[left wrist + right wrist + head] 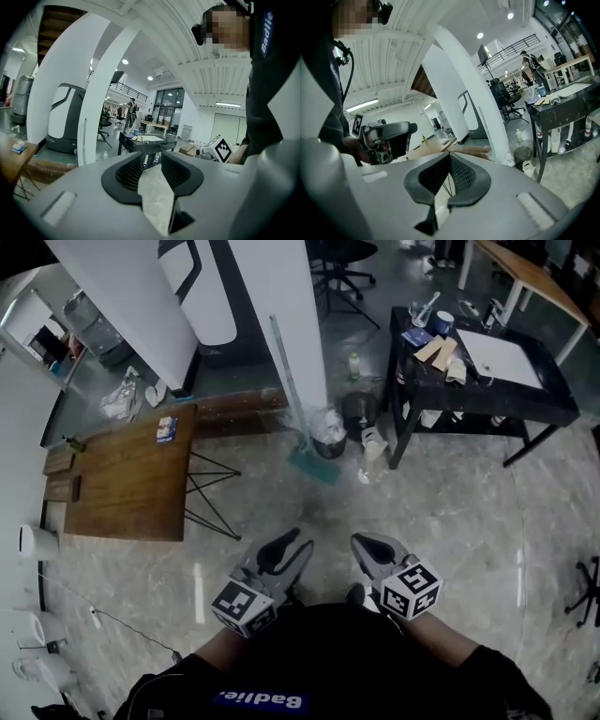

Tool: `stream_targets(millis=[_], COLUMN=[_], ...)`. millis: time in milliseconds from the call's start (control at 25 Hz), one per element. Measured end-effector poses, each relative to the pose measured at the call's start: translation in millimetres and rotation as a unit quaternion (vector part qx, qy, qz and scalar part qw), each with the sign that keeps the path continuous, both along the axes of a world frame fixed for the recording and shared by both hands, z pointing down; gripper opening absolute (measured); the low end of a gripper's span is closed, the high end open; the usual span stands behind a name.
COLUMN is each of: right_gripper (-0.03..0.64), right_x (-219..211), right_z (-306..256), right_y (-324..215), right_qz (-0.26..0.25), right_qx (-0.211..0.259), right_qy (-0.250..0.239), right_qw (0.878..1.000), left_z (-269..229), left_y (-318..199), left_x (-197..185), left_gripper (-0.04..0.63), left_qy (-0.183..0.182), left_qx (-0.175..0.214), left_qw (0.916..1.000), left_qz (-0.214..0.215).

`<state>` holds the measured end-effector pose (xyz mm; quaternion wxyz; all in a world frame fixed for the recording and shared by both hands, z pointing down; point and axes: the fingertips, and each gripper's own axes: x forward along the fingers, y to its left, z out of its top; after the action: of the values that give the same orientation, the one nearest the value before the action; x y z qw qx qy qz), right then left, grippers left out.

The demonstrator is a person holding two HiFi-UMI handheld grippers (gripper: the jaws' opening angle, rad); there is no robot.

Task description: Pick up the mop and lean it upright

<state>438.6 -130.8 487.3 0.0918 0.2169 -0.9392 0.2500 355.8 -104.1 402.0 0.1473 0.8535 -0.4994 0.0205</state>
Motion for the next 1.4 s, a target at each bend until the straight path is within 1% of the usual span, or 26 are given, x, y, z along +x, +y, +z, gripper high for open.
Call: stream_targets(millis=[120,240,280,360,520,680,840,1040,1200,1400], right_gripper=[0.005,0.005,0.005,0.003,0.003,0.003,0.003,0.003,0.003,0.003], right_x=[-7.2,-19.2,-25.0,-40.4,-71.1,-91.1,-97.4,-98.0,-99.5,-104.9], right_z=[-26.6,-55.2,-63.4,-76.5,-98.6,-115.5,-113.2,-109.6,-108.0,-105.6], right_y=[15.0,29.8,34.5,44.2,66.0,91.7,105.2,115.6,116.8,115.1], right_qz=[-0.002,0.004,0.006,0.006,-0.003,-0.011,-0.005,0.009,0.013,0.008], right_qx=[0.032,0.072,0.084,0.104,0.141,0.190,0.194,0.195,0.191,0.186], right_qy=[-0.014,-0.024,-0.025,-0.026,-0.019,-0.015,-0.005,0.002,0.007,0.013], right_qw=[0.999,0.997,0.996,0.994,0.990,0.982,0.981,0.981,0.981,0.982], left_z=[-15.7,-32.5,-37.4,-43.6,-51.6,-54.3,-47.3,-39.1,-38.7,-36.6], left_y=[12.1,26.8,32.2,44.6,68.2,83.6,92.2,102.8,103.0,100.8], left_x=[-3.3,-8.2,-11.0,-19.3,-42.0,-58.4,-65.7,-62.8,-68.7,-69.4], left_gripper=[0.092,0.031,0.020,0.020,0.020,0.020,0.020,0.020,0.020,0.020], left_qy=[0.018,0.026,0.027,0.030,0.031,0.027,0.033,0.037,0.042,0.038], left_qx=[0.022,0.050,0.058,0.067,0.082,0.086,0.087,0.085,0.086,0.085], left_qw=[0.9996,0.9982,0.9976,0.9966,0.9951,0.9946,0.9941,0.9922,0.9924,0.9924], left_qz=[0.002,0.018,0.025,0.037,0.046,0.050,0.057,0.084,0.077,0.079])
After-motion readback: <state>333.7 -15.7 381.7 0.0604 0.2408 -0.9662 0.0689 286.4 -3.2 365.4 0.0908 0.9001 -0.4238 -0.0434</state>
